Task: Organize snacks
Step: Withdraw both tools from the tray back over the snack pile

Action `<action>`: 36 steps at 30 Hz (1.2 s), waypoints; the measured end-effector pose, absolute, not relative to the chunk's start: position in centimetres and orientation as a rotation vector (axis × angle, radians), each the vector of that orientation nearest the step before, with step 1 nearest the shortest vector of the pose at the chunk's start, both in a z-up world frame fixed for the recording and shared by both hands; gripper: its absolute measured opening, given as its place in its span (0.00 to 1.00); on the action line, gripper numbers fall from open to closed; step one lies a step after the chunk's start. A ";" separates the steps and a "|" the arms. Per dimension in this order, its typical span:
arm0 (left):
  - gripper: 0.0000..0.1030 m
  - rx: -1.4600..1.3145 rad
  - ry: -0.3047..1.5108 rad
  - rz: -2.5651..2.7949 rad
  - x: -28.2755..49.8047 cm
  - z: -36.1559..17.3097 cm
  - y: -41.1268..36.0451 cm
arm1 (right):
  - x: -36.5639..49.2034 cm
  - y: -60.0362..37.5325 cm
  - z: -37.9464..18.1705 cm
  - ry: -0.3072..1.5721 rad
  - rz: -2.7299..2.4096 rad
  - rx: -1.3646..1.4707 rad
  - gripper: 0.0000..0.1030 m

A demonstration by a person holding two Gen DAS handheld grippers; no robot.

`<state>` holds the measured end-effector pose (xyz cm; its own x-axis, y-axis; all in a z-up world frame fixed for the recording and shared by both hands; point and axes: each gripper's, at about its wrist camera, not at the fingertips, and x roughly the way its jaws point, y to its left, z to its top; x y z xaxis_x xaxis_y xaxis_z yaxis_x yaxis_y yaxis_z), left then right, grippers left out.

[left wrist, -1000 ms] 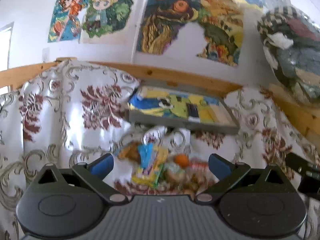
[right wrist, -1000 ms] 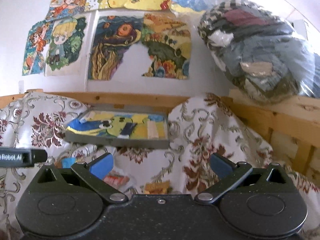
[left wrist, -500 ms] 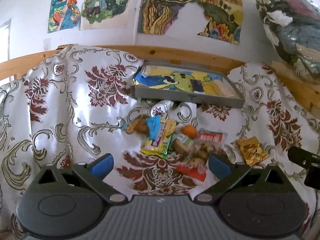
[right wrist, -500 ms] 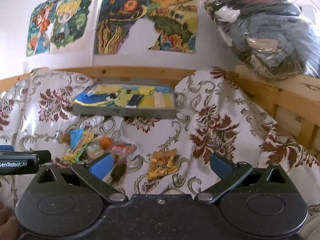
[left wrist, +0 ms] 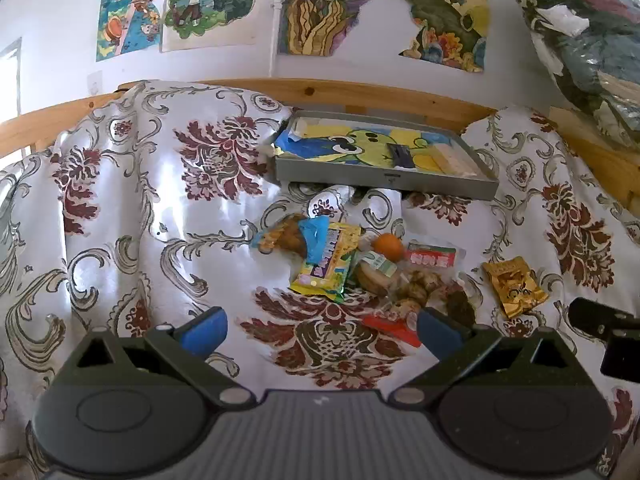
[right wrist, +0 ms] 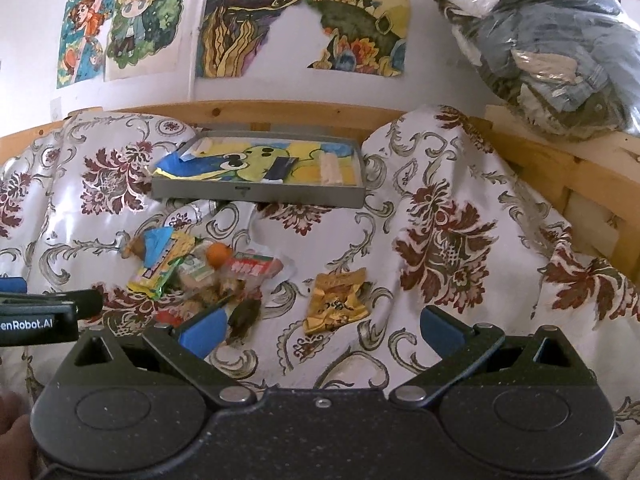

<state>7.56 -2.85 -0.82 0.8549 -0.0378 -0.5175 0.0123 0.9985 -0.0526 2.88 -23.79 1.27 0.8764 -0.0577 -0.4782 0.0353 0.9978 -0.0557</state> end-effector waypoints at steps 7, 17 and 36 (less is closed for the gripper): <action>1.00 -0.063 0.554 -0.018 7.8 -0.9 -2.7 | 3.2 -23.6 1.1 0.513 -0.031 -0.045 0.99; 1.00 -0.063 0.568 -0.003 7.9 -1.1 -2.6 | 3.7 -23.2 0.7 0.547 0.002 -0.045 0.99; 1.00 -0.059 0.615 0.042 9.2 -1.6 -1.8 | 5.4 -22.3 0.4 0.610 0.095 -0.050 0.99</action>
<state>9.23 -1.80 -1.61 0.8162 0.0220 -0.5774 -0.0573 0.9974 -0.0430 5.43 -22.32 0.44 0.8154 0.0738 -0.5742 -0.1034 0.9945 -0.0191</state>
